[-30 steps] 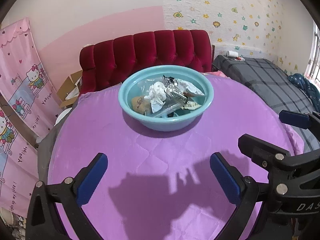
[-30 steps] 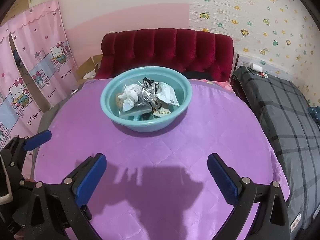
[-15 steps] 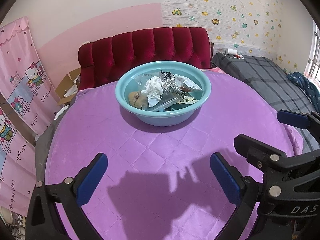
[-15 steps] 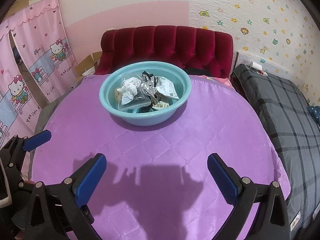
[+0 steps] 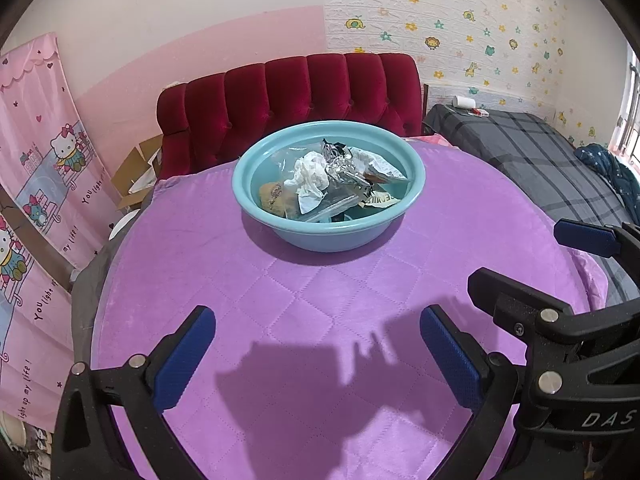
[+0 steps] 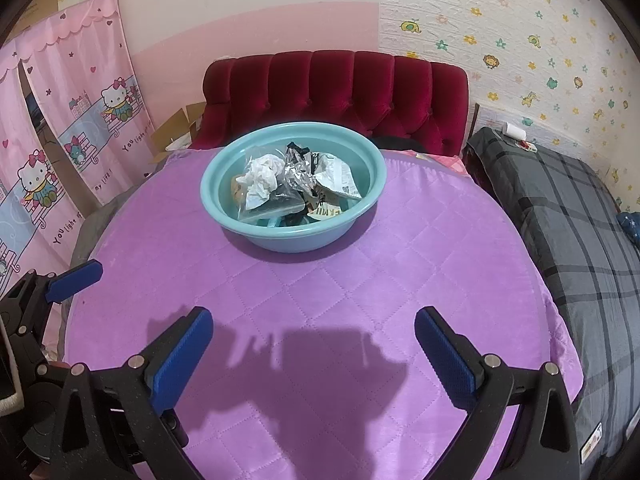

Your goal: Organize soft objects

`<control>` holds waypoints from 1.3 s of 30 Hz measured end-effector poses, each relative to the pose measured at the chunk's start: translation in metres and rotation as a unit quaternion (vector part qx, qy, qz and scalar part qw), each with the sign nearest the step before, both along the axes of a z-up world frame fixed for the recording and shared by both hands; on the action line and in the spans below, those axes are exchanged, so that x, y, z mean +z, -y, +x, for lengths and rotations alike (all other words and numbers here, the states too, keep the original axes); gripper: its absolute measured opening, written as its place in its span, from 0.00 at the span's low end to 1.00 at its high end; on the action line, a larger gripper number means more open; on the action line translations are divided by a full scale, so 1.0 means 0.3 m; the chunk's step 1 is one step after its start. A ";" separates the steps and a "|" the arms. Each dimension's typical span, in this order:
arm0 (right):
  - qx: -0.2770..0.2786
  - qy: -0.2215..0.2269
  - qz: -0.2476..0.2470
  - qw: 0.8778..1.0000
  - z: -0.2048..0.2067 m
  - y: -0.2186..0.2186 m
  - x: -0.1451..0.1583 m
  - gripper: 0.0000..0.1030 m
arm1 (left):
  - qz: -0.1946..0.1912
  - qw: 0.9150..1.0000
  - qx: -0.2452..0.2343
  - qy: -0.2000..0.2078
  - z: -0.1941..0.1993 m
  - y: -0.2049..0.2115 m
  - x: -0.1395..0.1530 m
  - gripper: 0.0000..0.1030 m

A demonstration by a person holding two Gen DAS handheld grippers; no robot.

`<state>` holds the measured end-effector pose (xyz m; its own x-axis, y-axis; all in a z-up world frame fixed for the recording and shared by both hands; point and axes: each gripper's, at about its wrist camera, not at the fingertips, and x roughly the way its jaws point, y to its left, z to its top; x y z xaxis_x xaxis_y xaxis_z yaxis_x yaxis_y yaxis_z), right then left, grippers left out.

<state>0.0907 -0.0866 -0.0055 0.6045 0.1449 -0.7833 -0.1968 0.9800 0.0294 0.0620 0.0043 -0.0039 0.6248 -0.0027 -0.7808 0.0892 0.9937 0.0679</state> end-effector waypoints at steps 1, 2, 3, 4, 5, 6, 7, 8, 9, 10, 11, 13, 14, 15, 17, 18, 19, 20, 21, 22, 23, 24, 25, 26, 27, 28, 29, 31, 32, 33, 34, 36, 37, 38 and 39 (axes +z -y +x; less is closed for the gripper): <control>0.000 0.000 0.000 1.000 0.001 0.000 0.001 1.00 | 0.000 1.000 0.000 -0.001 0.001 0.000 0.000 1.00; 0.000 0.000 0.000 1.000 0.002 -0.001 0.002 1.00 | 0.000 1.000 0.000 -0.001 0.001 0.000 0.000 1.00; 0.000 -0.001 0.000 1.000 0.003 -0.002 0.002 1.00 | 0.000 1.000 0.000 -0.001 0.001 -0.001 -0.001 1.00; 0.000 -0.001 0.000 1.000 0.003 -0.002 0.001 1.00 | 0.000 1.000 0.000 -0.001 0.001 -0.001 -0.001 1.00; 0.000 -0.001 0.000 1.000 0.004 -0.002 0.001 1.00 | 0.000 1.000 -0.001 -0.001 0.001 0.000 -0.002 1.00; 0.000 -0.002 0.000 1.000 0.005 -0.003 0.001 1.00 | 0.000 1.000 0.000 -0.002 0.001 0.000 -0.002 1.00; 0.000 -0.002 0.000 1.000 0.007 -0.003 0.000 1.00 | 0.000 1.000 0.000 -0.002 0.001 0.000 -0.001 1.00; -0.001 -0.002 0.000 1.000 0.007 -0.003 0.000 1.00 | 0.001 1.000 0.000 -0.002 0.001 0.001 0.000 1.00; -0.001 -0.002 0.000 1.000 0.007 -0.005 0.001 1.00 | 0.001 1.000 -0.001 -0.002 0.001 0.000 -0.002 1.00; -0.001 -0.002 0.000 1.000 0.007 -0.005 0.001 1.00 | 0.001 1.000 -0.001 -0.002 0.001 0.000 -0.002 1.00; -0.001 -0.003 0.000 1.000 0.007 -0.005 0.001 1.00 | 0.001 1.000 0.000 -0.002 0.001 0.000 -0.001 1.00; -0.001 -0.003 0.001 1.000 0.007 -0.003 0.000 1.00 | 0.001 1.000 -0.001 -0.003 0.001 0.000 -0.001 1.00; -0.001 -0.003 0.001 1.000 0.008 -0.003 0.000 1.00 | 0.000 1.000 -0.001 -0.004 0.001 0.000 -0.002 1.00; -0.001 -0.003 0.001 1.000 0.008 -0.003 0.000 1.00 | 0.000 1.000 -0.001 -0.004 0.002 0.001 -0.002 1.00; -0.001 -0.003 0.001 1.000 0.008 -0.003 0.000 1.00 | 0.001 1.000 -0.001 -0.003 0.003 0.001 -0.002 1.00; -0.001 -0.003 0.001 1.000 0.008 -0.002 0.000 1.00 | 0.001 1.000 -0.002 -0.003 0.004 0.001 -0.004 1.00; -0.001 -0.002 0.000 1.000 0.007 -0.001 -0.001 1.00 | 0.001 1.000 -0.002 -0.004 0.007 0.001 -0.004 1.00; -0.001 -0.002 -0.001 1.000 0.007 -0.002 -0.002 1.00 | 0.001 1.000 -0.002 -0.004 0.008 0.001 -0.005 1.00; -0.002 -0.002 -0.001 1.000 0.008 -0.002 -0.003 1.00 | 0.001 1.000 -0.001 -0.004 0.009 0.002 -0.005 1.00; -0.002 -0.002 0.000 1.000 0.008 -0.003 -0.004 1.00 | 0.001 1.000 -0.001 -0.003 0.010 0.002 -0.004 1.00; -0.002 -0.002 0.001 1.000 0.008 -0.003 -0.004 1.00 | 0.001 1.000 -0.001 -0.003 0.011 0.002 -0.004 1.00; -0.002 -0.001 0.001 1.000 0.008 -0.003 -0.004 1.00 | 0.002 1.000 -0.002 -0.004 0.012 0.003 -0.004 1.00; -0.002 -0.001 0.000 1.000 0.008 -0.004 -0.003 1.00 | 0.001 1.000 -0.002 -0.004 0.012 0.003 -0.004 1.00; -0.002 -0.001 0.000 1.000 0.009 -0.004 -0.003 1.00 | 0.001 1.000 -0.002 -0.004 0.013 0.003 -0.004 1.00; -0.003 -0.001 0.001 1.000 0.008 -0.004 -0.003 1.00 | 0.001 1.000 -0.002 -0.004 0.012 0.003 -0.004 1.00; -0.003 0.000 0.001 1.000 0.008 -0.004 -0.003 1.00 | 0.001 1.000 -0.002 -0.004 0.012 0.003 -0.005 1.00; -0.003 0.000 0.000 1.000 0.009 -0.004 -0.004 1.00 | 0.002 1.000 -0.002 -0.004 0.012 0.003 -0.004 1.00; -0.003 0.001 -0.001 1.000 0.010 -0.006 -0.005 1.00 | 0.001 1.000 -0.002 -0.004 0.012 0.002 -0.005 1.00; -0.003 0.002 -0.001 1.000 0.009 -0.007 -0.004 1.00 | 0.001 1.000 -0.003 -0.004 0.014 0.003 -0.006 1.00; -0.003 0.002 -0.001 1.000 0.009 -0.007 -0.004 1.00 | 0.001 1.000 -0.002 -0.004 0.015 0.004 -0.007 1.00; -0.004 0.003 -0.002 1.000 0.009 -0.006 -0.005 1.00 | 0.001 1.000 -0.003 -0.005 0.015 0.004 -0.007 1.00; -0.004 0.004 -0.005 1.000 0.010 -0.007 -0.006 1.00 | 0.000 1.000 -0.003 -0.007 0.016 0.007 -0.010 1.00; -0.004 0.005 -0.006 1.000 0.009 -0.007 -0.006 1.00 | 0.000 1.000 -0.003 -0.008 0.018 0.009 -0.011 1.00; -0.005 0.006 -0.007 1.000 0.010 -0.007 -0.005 1.00 | 0.000 1.000 -0.003 -0.008 0.019 0.010 -0.012 1.00; -0.005 0.006 -0.008 1.000 0.010 -0.008 -0.006 1.00 | 0.000 1.000 -0.003 -0.009 0.021 0.011 -0.012 1.00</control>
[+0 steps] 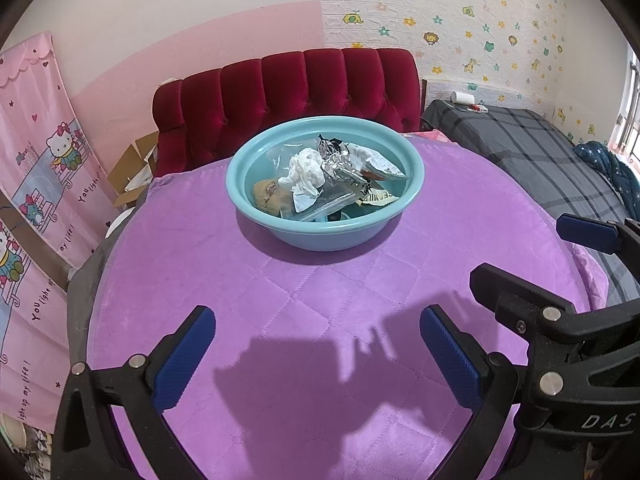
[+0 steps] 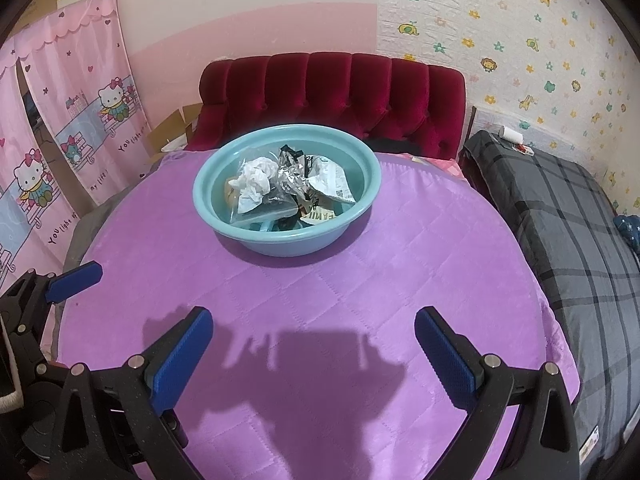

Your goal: Organize soft objects

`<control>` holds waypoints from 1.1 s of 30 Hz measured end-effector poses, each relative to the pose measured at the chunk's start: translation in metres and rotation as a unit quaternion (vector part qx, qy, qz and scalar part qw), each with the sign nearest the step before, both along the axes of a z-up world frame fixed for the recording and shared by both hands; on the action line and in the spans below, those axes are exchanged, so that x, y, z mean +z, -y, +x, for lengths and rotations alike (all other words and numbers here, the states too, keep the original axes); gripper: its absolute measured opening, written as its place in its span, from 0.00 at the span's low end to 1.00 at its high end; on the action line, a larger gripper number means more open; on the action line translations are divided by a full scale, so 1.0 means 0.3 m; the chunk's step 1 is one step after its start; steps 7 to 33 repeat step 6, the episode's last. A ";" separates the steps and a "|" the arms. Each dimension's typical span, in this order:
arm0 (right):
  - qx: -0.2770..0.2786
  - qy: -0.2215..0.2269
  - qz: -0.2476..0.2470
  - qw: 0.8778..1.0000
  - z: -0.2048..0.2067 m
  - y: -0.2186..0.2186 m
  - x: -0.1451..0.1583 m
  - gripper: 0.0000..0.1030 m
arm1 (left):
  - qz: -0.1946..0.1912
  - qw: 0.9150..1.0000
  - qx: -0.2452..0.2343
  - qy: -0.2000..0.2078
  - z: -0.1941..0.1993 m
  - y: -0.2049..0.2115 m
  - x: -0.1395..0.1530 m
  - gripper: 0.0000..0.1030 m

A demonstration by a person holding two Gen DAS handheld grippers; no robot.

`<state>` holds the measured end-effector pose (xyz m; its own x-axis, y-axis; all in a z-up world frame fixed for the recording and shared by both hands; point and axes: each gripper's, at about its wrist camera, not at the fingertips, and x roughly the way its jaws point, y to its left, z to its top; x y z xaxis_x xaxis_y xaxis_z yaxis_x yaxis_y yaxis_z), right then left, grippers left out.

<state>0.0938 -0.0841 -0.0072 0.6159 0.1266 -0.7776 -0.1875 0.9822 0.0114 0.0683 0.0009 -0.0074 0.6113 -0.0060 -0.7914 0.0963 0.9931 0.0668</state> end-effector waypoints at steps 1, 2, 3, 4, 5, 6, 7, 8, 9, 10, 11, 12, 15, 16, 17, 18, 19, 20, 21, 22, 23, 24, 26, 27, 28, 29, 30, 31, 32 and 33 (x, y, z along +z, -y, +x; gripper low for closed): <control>0.000 0.000 0.000 1.000 0.001 0.000 -0.001 1.00 | 0.000 1.000 0.000 -0.001 0.002 0.002 -0.001 1.00; 0.000 0.000 0.000 1.000 0.004 0.004 -0.001 1.00 | -0.001 1.000 -0.001 -0.001 0.004 0.003 -0.001 1.00; 0.000 0.000 0.000 1.000 0.004 0.004 -0.001 1.00 | -0.001 1.000 -0.001 0.000 0.005 0.004 -0.002 1.00; 0.000 0.000 0.000 1.000 0.005 0.005 -0.002 1.00 | -0.001 1.000 -0.002 0.000 0.007 0.004 -0.005 1.00; 0.000 0.000 0.000 1.000 0.004 0.004 -0.001 1.00 | 0.001 1.000 -0.002 -0.001 0.009 0.006 -0.007 1.00; 0.000 -0.001 -0.001 1.000 0.006 0.005 -0.002 1.00 | 0.001 1.000 -0.002 -0.002 0.009 0.005 -0.007 1.00; 0.000 -0.001 -0.001 1.000 0.006 0.005 -0.002 1.00 | 0.001 1.000 -0.002 -0.002 0.009 0.005 -0.007 1.00; 0.000 -0.001 -0.001 1.000 0.006 0.005 -0.002 1.00 | 0.001 1.000 -0.002 -0.002 0.009 0.005 -0.007 1.00; 0.000 -0.001 -0.001 1.000 0.006 0.005 -0.002 1.00 | 0.001 1.000 -0.002 -0.002 0.009 0.005 -0.007 1.00; 0.000 -0.001 -0.001 1.000 0.006 0.005 -0.002 1.00 | 0.001 1.000 -0.002 -0.002 0.009 0.005 -0.007 1.00; 0.000 -0.001 -0.001 1.000 0.006 0.005 -0.002 1.00 | 0.001 1.000 -0.002 -0.002 0.009 0.005 -0.007 1.00; 0.000 -0.001 -0.001 1.000 0.006 0.005 -0.002 1.00 | 0.001 1.000 -0.002 -0.002 0.009 0.005 -0.007 1.00; 0.000 -0.001 -0.001 1.000 0.006 0.005 -0.002 1.00 | 0.001 1.000 -0.002 -0.002 0.009 0.005 -0.007 1.00; 0.000 -0.001 -0.001 1.000 0.006 0.005 -0.002 1.00 | 0.001 1.000 -0.002 -0.002 0.009 0.005 -0.007 1.00; 0.000 -0.001 -0.001 1.000 0.006 0.005 -0.002 1.00 | 0.001 1.000 -0.002 -0.002 0.009 0.005 -0.007 1.00; 0.000 -0.001 -0.001 1.000 0.006 0.005 -0.002 1.00 | 0.001 1.000 -0.002 -0.002 0.009 0.005 -0.007 1.00; 0.000 -0.001 -0.001 1.000 0.006 0.005 -0.002 1.00 | 0.001 1.000 -0.002 -0.002 0.009 0.005 -0.007 1.00; 0.000 -0.001 -0.001 1.000 0.006 0.005 -0.002 1.00 | 0.001 1.000 -0.002 -0.002 0.009 0.005 -0.007 1.00; 0.000 -0.001 -0.001 1.000 0.006 0.005 -0.002 1.00 | 0.001 1.000 -0.002 -0.002 0.009 0.005 -0.007 1.00; 0.000 -0.001 -0.001 1.000 0.006 0.005 -0.002 1.00 | 0.001 1.000 -0.002 -0.002 0.009 0.005 -0.007 1.00; 0.000 -0.001 -0.001 1.000 0.006 0.005 -0.002 1.00 | 0.001 1.000 -0.002 -0.002 0.009 0.005 -0.007 1.00; 0.000 -0.001 -0.001 1.000 0.006 0.005 -0.002 1.00 | 0.001 1.000 -0.002 -0.002 0.009 0.005 -0.007 1.00; 0.000 -0.001 -0.001 1.000 0.006 0.005 -0.002 1.00 | 0.001 1.000 -0.002 -0.002 0.009 0.005 -0.007 1.00; 0.000 -0.001 -0.001 1.000 0.006 0.005 -0.002 1.00 | 0.001 1.000 -0.002 -0.002 0.009 0.005 -0.007 1.00; 0.000 -0.001 -0.001 1.000 0.006 0.005 -0.002 1.00 | 0.001 1.000 -0.002 -0.002 0.009 0.005 -0.007 1.00; 0.000 -0.001 -0.001 1.000 0.006 0.005 -0.002 1.00 | 0.001 1.000 -0.002 -0.002 0.009 0.005 -0.007 1.00; 0.000 -0.001 -0.001 1.000 0.006 0.005 -0.002 1.00 | 0.001 1.000 -0.002 -0.002 0.009 0.005 -0.007 1.00; 0.000 -0.001 -0.001 1.000 0.006 0.005 -0.002 1.00 | 0.001 1.000 -0.002 -0.002 0.009 0.005 -0.007 1.00; 0.000 -0.001 -0.001 1.000 0.006 0.005 -0.002 1.00 | 0.001 1.000 -0.002 -0.002 0.009 0.005 -0.007 1.00; 0.000 -0.001 -0.001 1.000 0.006 0.005 -0.002 1.00 | 0.001 1.000 -0.002 -0.002 0.009 0.005 -0.007 1.00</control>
